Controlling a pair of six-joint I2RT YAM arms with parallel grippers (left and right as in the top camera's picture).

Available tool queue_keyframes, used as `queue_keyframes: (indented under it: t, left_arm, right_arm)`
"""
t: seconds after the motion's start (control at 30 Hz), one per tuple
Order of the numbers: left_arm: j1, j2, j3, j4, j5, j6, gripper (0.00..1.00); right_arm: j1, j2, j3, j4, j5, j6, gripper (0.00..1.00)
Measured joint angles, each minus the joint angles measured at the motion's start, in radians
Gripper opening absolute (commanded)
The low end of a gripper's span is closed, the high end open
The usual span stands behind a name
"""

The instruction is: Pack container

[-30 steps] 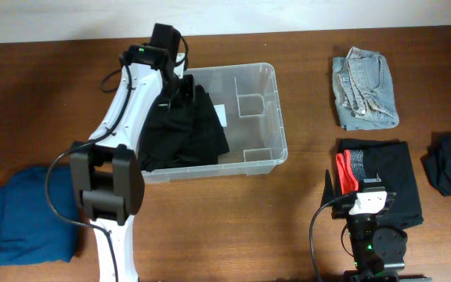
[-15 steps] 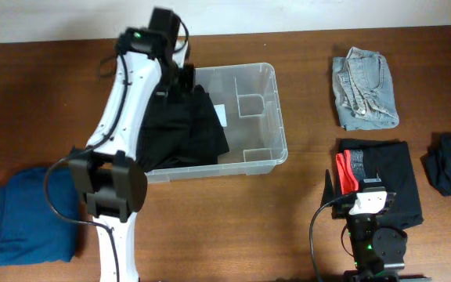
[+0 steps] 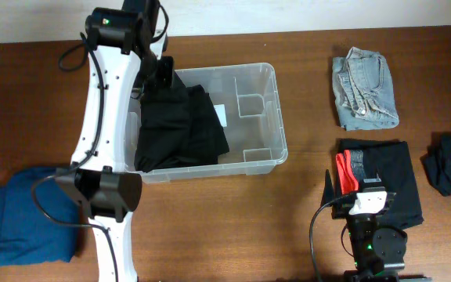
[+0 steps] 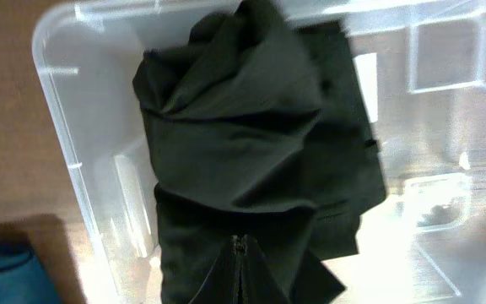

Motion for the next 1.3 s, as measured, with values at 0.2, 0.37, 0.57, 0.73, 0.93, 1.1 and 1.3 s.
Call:
queue_keyframes:
  t: [0.2, 0.37, 0.57, 0.73, 0.93, 1.1, 1.3]
  left_arm:
    - [0.010, 0.003, -0.134, -0.003, -0.030, 0.000, 0.01]
    - [0.032, 0.000, -0.250, 0.001, -0.026, 0.001, 0.01]
    - [0.058, -0.009, -0.435, 0.000, -0.024, 0.004, 0.01]
    - [0.068, -0.032, -0.470, 0.000, 0.033, 0.031, 0.01]
    - [0.053, -0.057, -0.470, -0.002, 0.127, 0.069, 0.01]
    - [0.019, -0.057, -0.470, -0.002, 0.201, 0.092, 0.00]
    - [-0.043, -0.057, -0.489, -0.002, 0.238, 0.108, 0.01]
  right_arm:
    - [0.000, 0.000, 0.000, 0.000, 0.000, 0.000, 0.98]
    - [0.000, 0.000, 0.000, 0.000, 0.000, 0.000, 0.98]
    - [0.000, 0.000, 0.000, 0.000, 0.000, 0.000, 0.98]
    - [0.000, 0.000, 0.000, 0.000, 0.000, 0.000, 0.98]
    - [0.000, 0.000, 0.000, 0.000, 0.000, 0.000, 0.98]
    - [0.000, 0.000, 0.000, 0.000, 0.000, 0.000, 0.98]
    - [0.000, 0.000, 0.000, 0.000, 0.000, 0.001, 0.98]
